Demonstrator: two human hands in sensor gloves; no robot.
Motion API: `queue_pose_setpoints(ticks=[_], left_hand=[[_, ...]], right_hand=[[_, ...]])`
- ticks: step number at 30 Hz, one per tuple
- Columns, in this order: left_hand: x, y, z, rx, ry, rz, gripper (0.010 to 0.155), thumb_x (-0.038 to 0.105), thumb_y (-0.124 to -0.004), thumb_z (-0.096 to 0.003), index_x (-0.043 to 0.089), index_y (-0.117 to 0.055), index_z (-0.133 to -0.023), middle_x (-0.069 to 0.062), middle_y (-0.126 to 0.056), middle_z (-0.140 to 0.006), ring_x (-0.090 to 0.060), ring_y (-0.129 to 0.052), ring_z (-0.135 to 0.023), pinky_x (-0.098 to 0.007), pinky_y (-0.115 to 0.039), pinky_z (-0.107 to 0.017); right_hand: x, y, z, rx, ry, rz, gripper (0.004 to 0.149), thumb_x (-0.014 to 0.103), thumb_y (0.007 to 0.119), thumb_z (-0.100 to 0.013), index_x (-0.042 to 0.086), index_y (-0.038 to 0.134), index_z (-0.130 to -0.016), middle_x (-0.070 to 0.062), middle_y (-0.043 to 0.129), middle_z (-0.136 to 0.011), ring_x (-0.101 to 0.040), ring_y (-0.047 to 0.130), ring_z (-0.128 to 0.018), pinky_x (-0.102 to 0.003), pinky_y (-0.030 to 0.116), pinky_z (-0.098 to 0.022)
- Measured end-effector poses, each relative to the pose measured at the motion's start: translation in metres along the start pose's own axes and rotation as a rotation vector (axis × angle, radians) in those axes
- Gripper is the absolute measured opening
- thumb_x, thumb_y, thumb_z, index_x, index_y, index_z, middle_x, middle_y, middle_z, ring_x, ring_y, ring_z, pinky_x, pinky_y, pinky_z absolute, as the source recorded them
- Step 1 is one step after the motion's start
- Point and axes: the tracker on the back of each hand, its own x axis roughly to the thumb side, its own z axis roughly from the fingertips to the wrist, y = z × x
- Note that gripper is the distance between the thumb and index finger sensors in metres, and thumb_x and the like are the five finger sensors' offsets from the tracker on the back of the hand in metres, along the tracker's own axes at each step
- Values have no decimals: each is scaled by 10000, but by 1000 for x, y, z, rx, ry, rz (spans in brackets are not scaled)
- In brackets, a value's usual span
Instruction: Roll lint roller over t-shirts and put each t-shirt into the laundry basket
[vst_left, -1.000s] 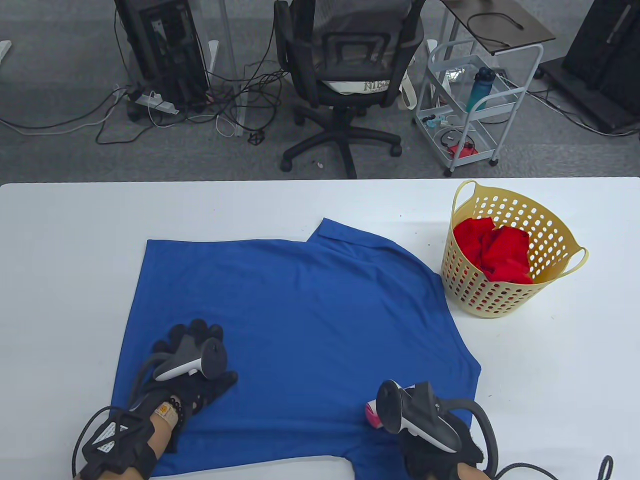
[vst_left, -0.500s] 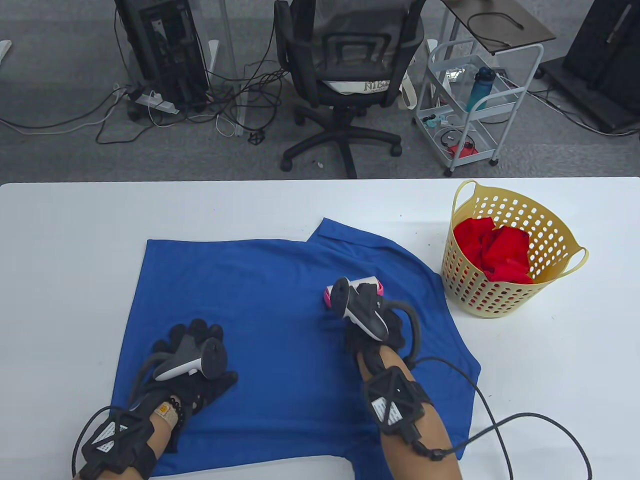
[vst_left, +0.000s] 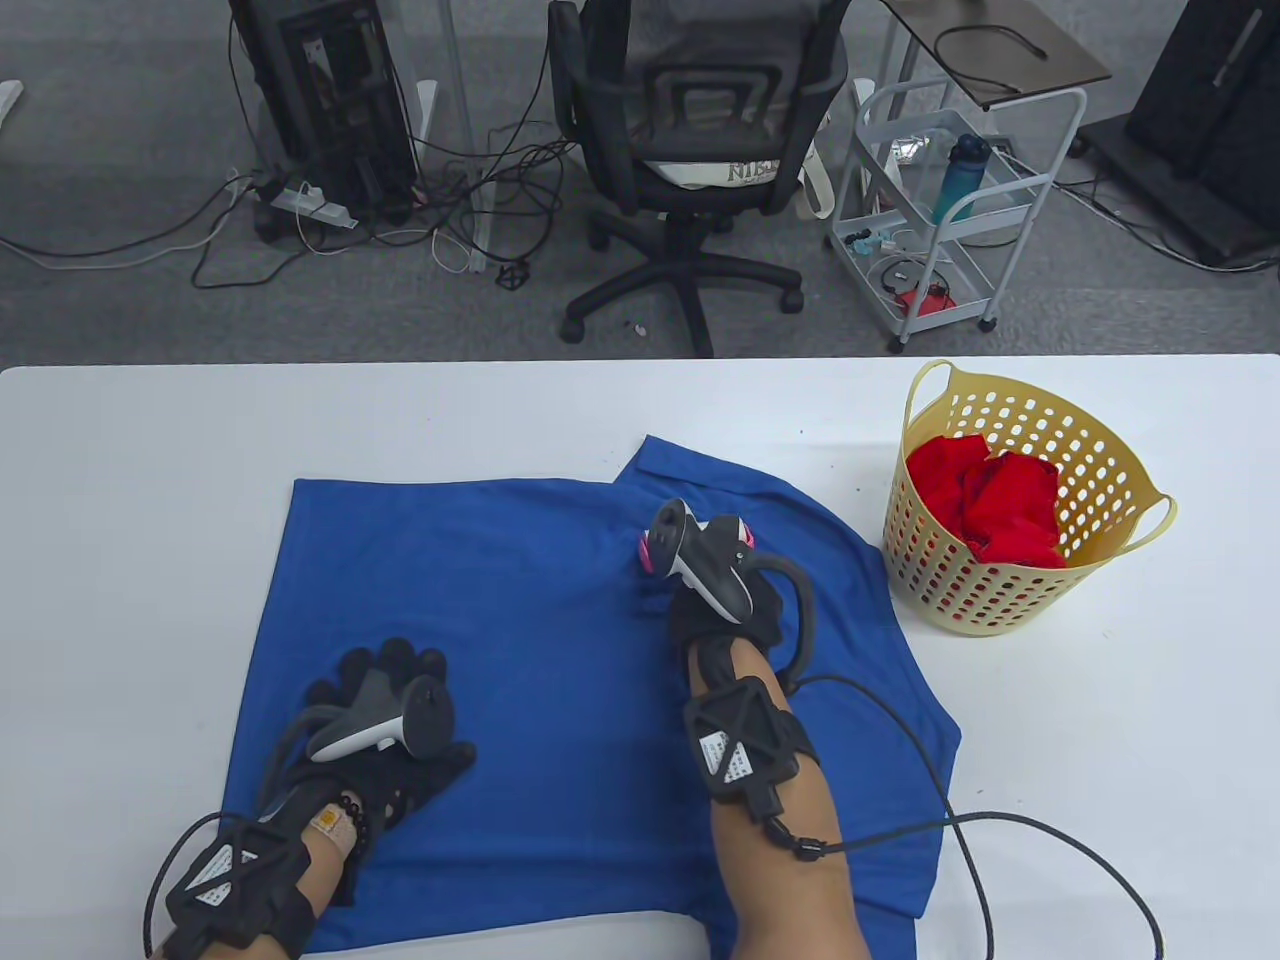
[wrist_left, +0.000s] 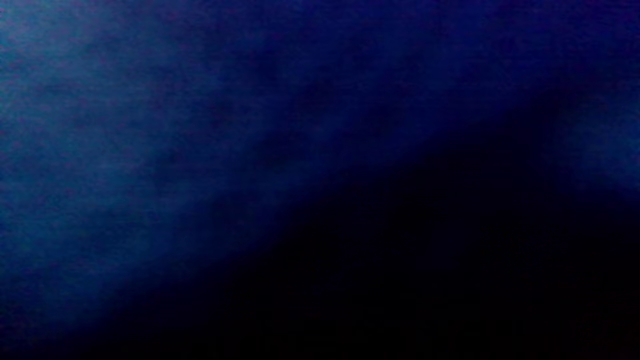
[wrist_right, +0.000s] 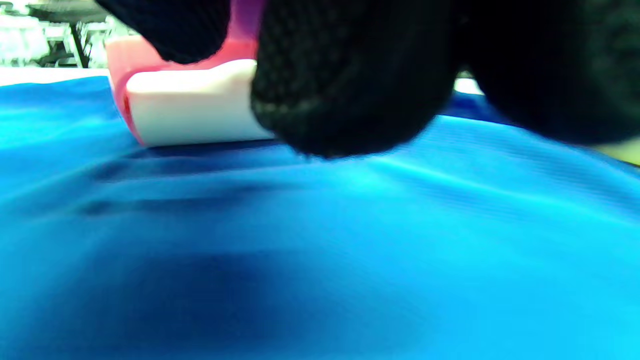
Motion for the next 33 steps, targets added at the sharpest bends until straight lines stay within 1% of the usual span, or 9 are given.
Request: queue_pose_setpoints(ticks=[3, 7, 13, 17, 23, 26, 28, 30, 33], left_hand=[[0, 0, 0, 0, -1, 1, 971, 729, -239, -333, 197, 349, -892, -237, 363, -976, -615, 215, -895, -838, -57, -589], [0, 0, 0, -1, -4, 3, 972, 729, -241, -332, 198, 350, -892, -238, 366, -975, -615, 218, -894, -839, -55, -586], [0, 0, 0, -2, -5, 3, 971, 729, -240, -333, 198, 351, -891, -237, 367, -974, -616, 221, -892, -839, -53, -585], [0, 0, 0, -1, -4, 2, 971, 729, -240, -332, 199, 351, -891, -237, 367, -975, -616, 219, -894, -839, -53, -586], [0, 0, 0, 0, -3, 1, 972, 728, -240, -332, 198, 350, -893, -239, 364, -976, -616, 216, -896, -839, -56, -589], [0, 0, 0, 0, -3, 1, 970, 728, -239, -332, 198, 349, -893, -237, 363, -977, -616, 215, -897, -839, -57, -589], [0, 0, 0, 0, -3, 1, 972, 728, -240, -332, 196, 349, -894, -239, 363, -977, -616, 214, -897, -839, -58, -590], [0, 0, 0, 1, 0, -2, 972, 728, -239, -331, 197, 349, -893, -239, 363, -977, -616, 214, -898, -839, -59, -591], [0, 0, 0, 1, 0, -2, 971, 728, -238, -331, 197, 350, -893, -238, 365, -977, -616, 215, -898, -839, -58, -591]], right_hand=[[-16, -4, 24, 99, -51, 34, 609, 423, 685, -467, 145, 516, -982, -123, 864, -606, -132, 973, -189, -331, 920, -129], [-46, 1, 75, 185, -114, 100, 609, 421, 678, -478, 137, 510, -990, -126, 861, -614, -135, 975, -199, -333, 921, -136], [-86, 13, 143, 204, -163, 140, 610, 419, 684, -475, 129, 528, -988, -129, 873, -600, -136, 980, -183, -332, 924, -123], [-103, 20, 171, 181, -166, 127, 609, 419, 682, -473, 128, 531, -986, -129, 875, -601, -141, 985, -184, -334, 925, -123], [-103, 20, 177, 158, -147, 153, 610, 432, 669, -471, 142, 531, -989, -121, 872, -613, -138, 991, -196, -326, 927, -132], [-102, 2, 169, 175, -180, 86, 615, 455, 664, -458, 167, 555, -991, -117, 851, -646, -134, 984, -221, -313, 919, -151], [-99, -13, 167, 113, -181, -26, 629, 452, 662, -465, 157, 524, -1003, -130, 826, -666, -143, 970, -243, -322, 908, -169], [-87, -23, 167, 69, -242, -68, 658, 453, 659, -472, 148, 459, -1019, -127, 786, -703, -136, 955, -285, -314, 902, -202], [-50, -22, 169, 98, -414, -180, 721, 366, 668, -478, 145, 263, -1033, -176, 615, -823, -189, 897, -464, -348, 862, -324]])
